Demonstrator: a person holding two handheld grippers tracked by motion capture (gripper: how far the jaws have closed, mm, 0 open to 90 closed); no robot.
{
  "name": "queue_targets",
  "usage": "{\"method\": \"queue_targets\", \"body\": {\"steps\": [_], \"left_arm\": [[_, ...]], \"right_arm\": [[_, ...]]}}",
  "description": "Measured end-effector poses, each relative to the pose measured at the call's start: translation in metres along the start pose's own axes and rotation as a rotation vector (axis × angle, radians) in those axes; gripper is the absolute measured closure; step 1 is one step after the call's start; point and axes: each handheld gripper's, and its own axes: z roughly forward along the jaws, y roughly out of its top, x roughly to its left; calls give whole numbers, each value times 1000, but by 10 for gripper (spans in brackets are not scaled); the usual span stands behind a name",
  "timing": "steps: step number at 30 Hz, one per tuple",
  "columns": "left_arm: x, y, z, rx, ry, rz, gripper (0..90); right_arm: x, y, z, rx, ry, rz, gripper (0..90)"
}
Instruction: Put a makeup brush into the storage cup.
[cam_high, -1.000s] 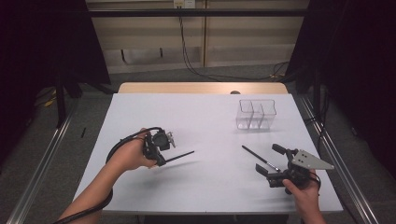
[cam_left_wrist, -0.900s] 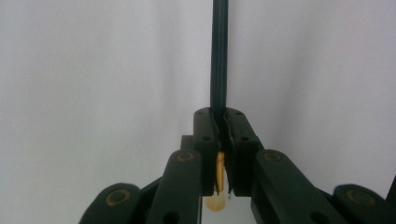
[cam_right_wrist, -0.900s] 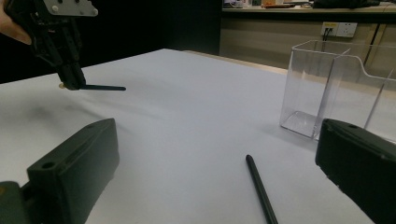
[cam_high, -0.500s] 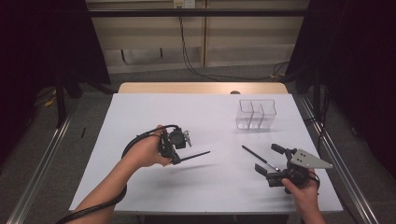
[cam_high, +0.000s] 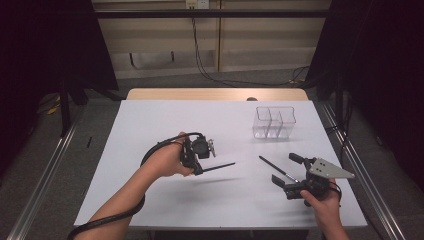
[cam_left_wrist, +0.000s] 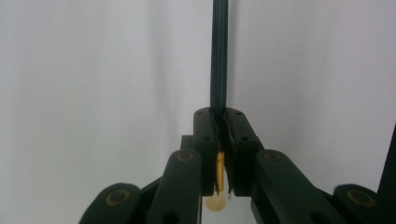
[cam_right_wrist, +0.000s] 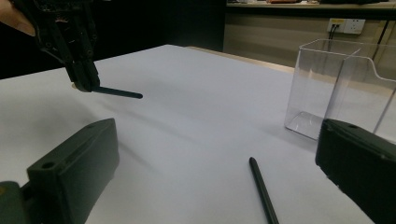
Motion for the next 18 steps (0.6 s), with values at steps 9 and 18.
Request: {"method": "queue_targets", "body": {"steps": [9,18], "left_arm": [[0,8,2,12,-9,37,843],[0,12,3,27,-13,47,843]], "right_arm": [[2,12,15,57,59,-27,0],[14,30,43,200,132,-73,0]]}}
